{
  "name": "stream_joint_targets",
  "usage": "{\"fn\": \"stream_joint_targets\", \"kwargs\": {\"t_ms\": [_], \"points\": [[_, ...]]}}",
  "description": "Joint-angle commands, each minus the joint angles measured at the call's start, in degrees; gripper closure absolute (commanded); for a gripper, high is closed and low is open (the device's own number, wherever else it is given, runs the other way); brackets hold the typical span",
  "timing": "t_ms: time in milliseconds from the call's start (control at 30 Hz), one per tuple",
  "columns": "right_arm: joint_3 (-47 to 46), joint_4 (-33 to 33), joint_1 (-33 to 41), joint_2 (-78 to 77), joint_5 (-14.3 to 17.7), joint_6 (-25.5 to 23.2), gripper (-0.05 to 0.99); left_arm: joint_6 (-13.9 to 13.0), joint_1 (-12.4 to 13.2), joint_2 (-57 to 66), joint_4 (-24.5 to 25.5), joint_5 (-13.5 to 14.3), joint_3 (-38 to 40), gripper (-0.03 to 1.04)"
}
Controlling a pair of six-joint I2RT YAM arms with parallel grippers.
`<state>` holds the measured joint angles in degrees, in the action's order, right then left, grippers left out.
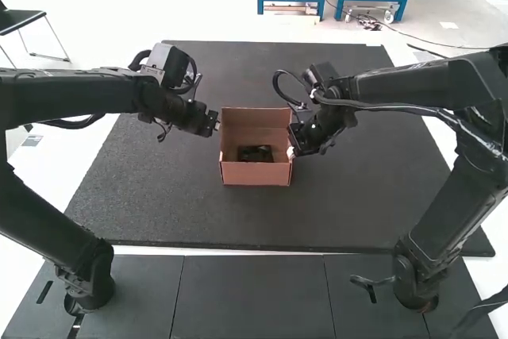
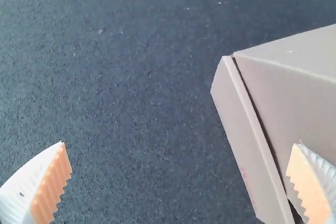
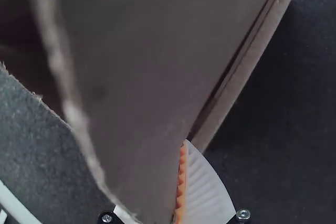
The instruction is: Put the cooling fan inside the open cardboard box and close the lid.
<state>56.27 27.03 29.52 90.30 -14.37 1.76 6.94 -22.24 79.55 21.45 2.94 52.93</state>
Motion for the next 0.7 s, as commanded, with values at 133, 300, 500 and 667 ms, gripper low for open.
{"fn": "stream_joint_targets", "kwargs": {"t_ms": [133,300,500,667], "points": [[4.81,3.56,0.63,-0.74,-0.57,-0.53,0.13,0.44,1.76,-2.73,-0.97,-0.04,0.95,0.04],[8.42,7.43,0.45,-1.88,-0.66,-0.09,0.09,0.53,3.08,-3.17,-1.85,2.51,2.09,0.04],[10.79,12.09,0.45,-7.33,-0.92,0.0,0.09,0.62,3.96,-3.08,-2.38,3.74,4.64,0.04],[10.88,12.52,0.45,-14.72,-0.48,-0.62,0.1,0.53,3.61,-2.03,-2.29,3.83,7.98,0.04]]}}
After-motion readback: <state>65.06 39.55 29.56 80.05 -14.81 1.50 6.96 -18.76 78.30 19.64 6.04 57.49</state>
